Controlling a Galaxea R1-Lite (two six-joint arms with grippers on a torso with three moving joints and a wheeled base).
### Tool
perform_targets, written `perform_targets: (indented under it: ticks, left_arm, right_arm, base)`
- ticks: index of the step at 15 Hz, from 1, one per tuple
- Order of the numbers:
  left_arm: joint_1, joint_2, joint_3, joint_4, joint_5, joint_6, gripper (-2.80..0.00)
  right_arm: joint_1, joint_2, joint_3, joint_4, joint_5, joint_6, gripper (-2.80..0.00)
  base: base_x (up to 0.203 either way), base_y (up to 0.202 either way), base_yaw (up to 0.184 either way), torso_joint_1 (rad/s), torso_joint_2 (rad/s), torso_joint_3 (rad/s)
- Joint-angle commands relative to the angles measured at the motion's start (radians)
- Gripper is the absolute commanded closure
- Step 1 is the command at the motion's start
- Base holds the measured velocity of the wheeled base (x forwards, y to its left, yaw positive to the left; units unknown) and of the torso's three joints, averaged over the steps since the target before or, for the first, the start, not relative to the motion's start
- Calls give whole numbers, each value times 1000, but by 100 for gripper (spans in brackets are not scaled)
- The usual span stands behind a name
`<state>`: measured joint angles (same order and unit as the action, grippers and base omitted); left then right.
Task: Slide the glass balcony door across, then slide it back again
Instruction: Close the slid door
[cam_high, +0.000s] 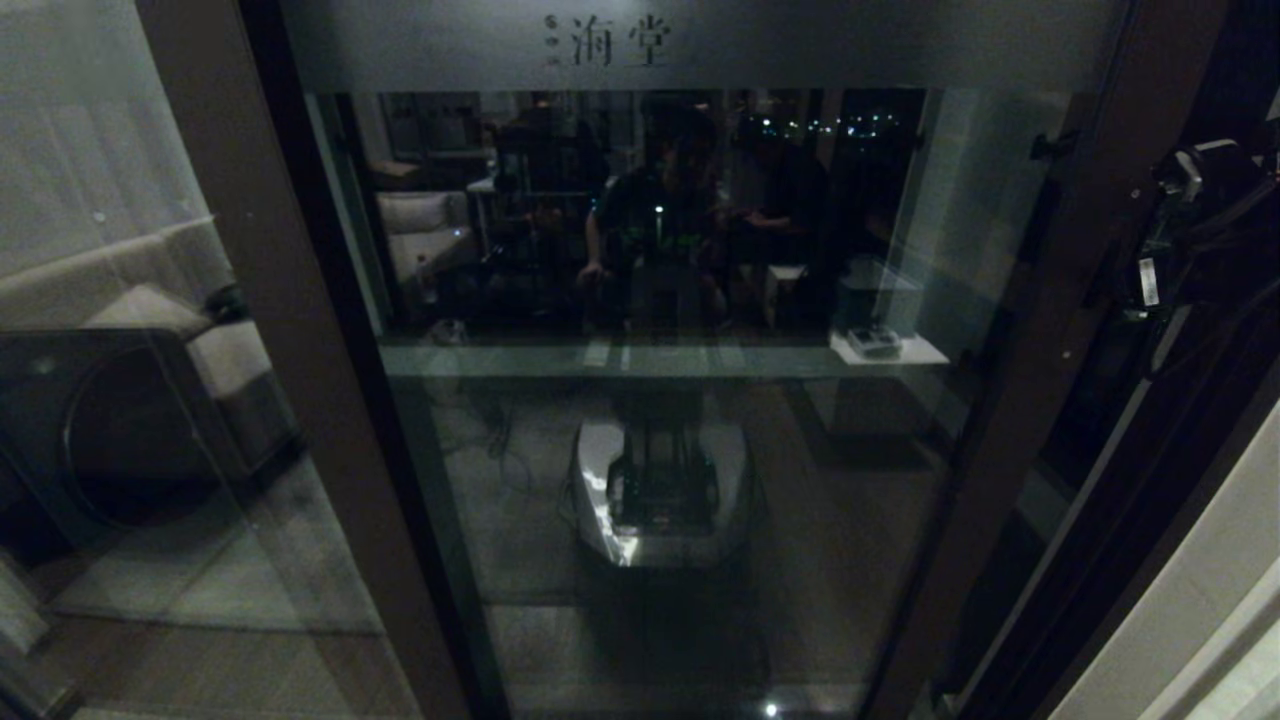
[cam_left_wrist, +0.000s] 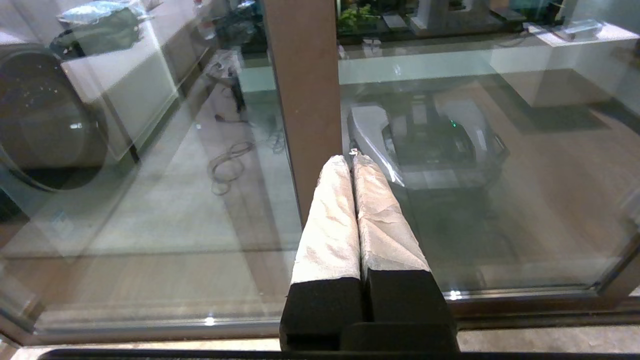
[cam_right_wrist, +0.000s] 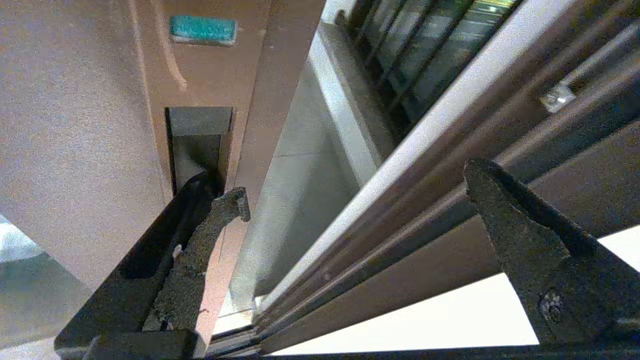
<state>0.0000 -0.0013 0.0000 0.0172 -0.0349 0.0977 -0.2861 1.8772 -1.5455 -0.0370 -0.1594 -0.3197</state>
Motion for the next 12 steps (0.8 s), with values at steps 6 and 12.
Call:
perform_targets:
  ticks: [6, 12]
  left_arm:
    - [0, 0, 2, 0, 0, 1, 0]
    - [0, 0, 2, 0, 0, 1, 0]
  right_arm:
    - [-10, 2, -1, 5, -57, -22, -280]
    - [-19, 10, -15, 6, -77, -22, -280]
  base:
    - [0, 0, 0, 0, 0, 0]
    - [0, 0, 0, 0, 0, 0]
